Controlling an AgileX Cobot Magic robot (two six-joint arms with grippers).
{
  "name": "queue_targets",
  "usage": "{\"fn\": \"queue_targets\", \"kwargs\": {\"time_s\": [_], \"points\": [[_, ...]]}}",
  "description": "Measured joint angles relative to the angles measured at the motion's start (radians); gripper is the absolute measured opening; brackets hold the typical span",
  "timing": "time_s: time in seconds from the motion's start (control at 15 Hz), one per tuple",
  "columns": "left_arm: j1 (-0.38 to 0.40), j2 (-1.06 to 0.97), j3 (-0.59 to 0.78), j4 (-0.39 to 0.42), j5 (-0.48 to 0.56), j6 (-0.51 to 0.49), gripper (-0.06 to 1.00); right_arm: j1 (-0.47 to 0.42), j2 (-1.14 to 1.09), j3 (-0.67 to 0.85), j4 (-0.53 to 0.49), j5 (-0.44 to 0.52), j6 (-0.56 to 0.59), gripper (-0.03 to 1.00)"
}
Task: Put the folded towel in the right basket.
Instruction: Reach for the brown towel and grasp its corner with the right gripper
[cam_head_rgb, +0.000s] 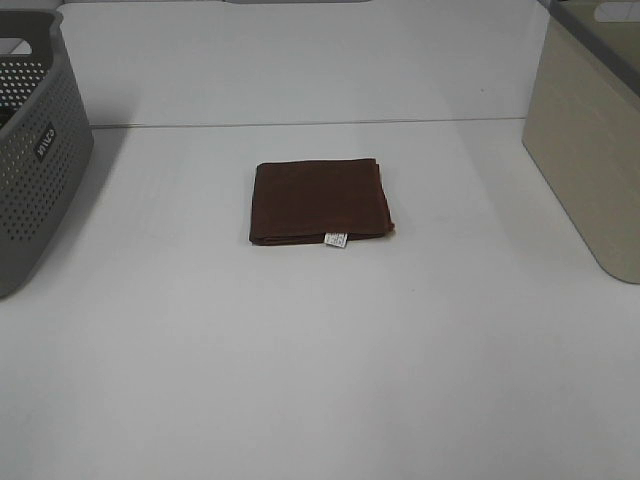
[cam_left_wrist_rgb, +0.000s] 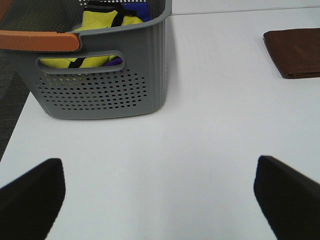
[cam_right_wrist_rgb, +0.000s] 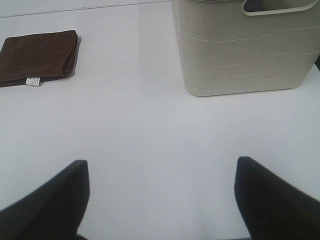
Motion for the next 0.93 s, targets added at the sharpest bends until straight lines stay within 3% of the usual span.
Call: {"fn": "queue_targets", "kwargs": {"time_s": [0.73,0.93], "points": [[0.000,0.000,0.000,0.000,0.000,0.000,0.97,0.000,0.086,-0.004,0.000,-0.009,0.000,0.76],[0.000,0.000,0.000,0.000,0.000,0.000,0.97,0.000,0.283,-0.062,0.001,-0.129,0.000,0.76]]}}
